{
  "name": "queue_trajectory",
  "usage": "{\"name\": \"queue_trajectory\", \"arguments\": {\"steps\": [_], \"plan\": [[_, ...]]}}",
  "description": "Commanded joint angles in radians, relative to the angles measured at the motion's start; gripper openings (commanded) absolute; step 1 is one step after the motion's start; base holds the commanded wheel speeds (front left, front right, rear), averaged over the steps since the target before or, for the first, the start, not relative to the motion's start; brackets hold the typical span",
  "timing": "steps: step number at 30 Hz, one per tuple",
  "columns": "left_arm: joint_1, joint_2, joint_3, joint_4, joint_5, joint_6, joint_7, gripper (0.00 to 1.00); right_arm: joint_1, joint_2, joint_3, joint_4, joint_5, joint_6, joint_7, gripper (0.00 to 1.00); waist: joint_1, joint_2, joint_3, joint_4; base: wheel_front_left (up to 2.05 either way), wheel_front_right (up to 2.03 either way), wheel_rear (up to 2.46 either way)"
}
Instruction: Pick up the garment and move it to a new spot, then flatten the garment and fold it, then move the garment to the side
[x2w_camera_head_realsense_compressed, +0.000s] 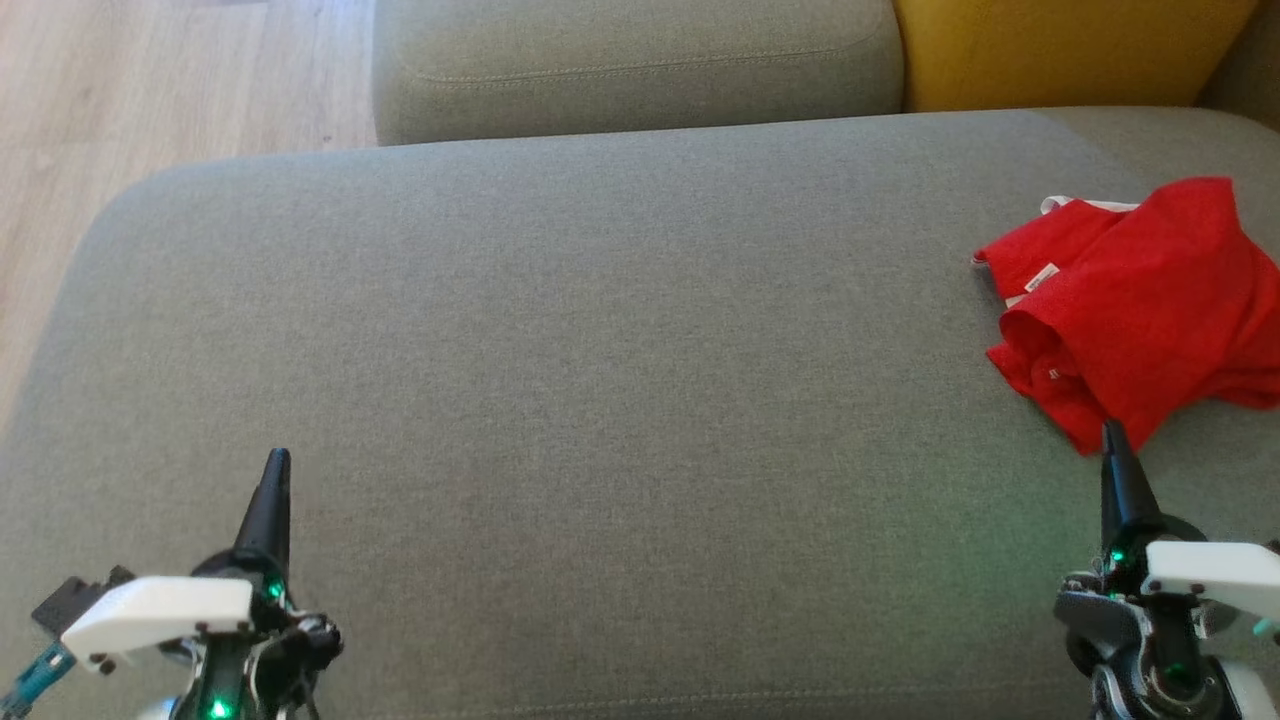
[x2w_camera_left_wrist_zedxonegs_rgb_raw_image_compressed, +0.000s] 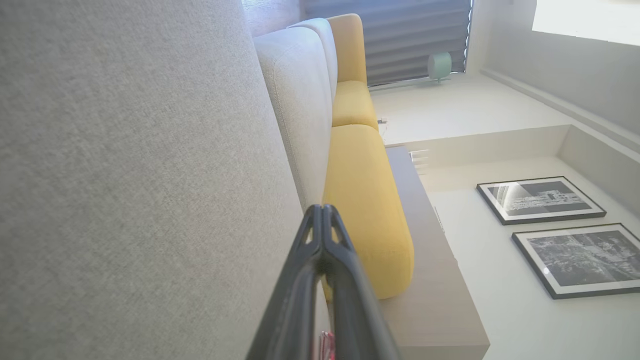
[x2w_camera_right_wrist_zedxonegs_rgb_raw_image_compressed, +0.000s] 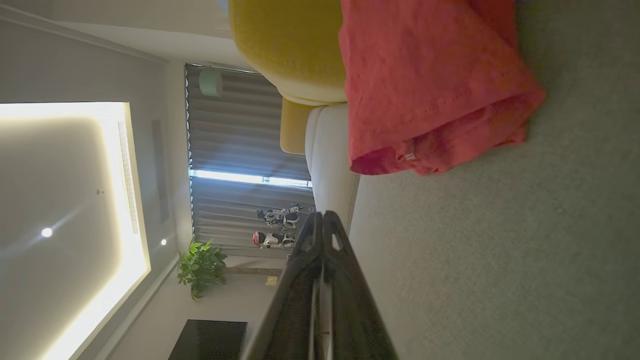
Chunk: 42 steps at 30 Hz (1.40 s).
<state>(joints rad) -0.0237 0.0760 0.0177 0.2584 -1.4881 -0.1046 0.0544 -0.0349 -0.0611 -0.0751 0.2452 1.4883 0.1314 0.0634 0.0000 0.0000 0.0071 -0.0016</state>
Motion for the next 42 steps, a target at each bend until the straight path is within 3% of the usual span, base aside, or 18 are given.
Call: {"name": "queue_trajectory", "arguments": {"steps": [1,12,42], "plan": [[-0.064,0.004,0.045,-0.027,-0.034,-0.01,0.012,0.0,-0.054,-0.019,0.013,-0.024,0.038,-0.001,0.009,0.0,0.0,0.0,-0.001,0.0,0.0,0.0,0.0],[-0.082,-0.007,0.07,-0.014,-0.142,-0.026,0.038,0.0,-0.07,-0.018,0.001,-0.003,0.154,-0.001,0.018,0.0,0.0,0.0,-0.004,0.002,0.0,0.0,0.0],[-0.083,-0.013,0.078,-0.014,-0.135,-0.026,0.045,0.0,-0.071,-0.009,-0.011,-0.002,0.143,-0.001,0.028,0.0,0.0,0.0,-0.004,0.002,0.0,0.0,0.0]]}}
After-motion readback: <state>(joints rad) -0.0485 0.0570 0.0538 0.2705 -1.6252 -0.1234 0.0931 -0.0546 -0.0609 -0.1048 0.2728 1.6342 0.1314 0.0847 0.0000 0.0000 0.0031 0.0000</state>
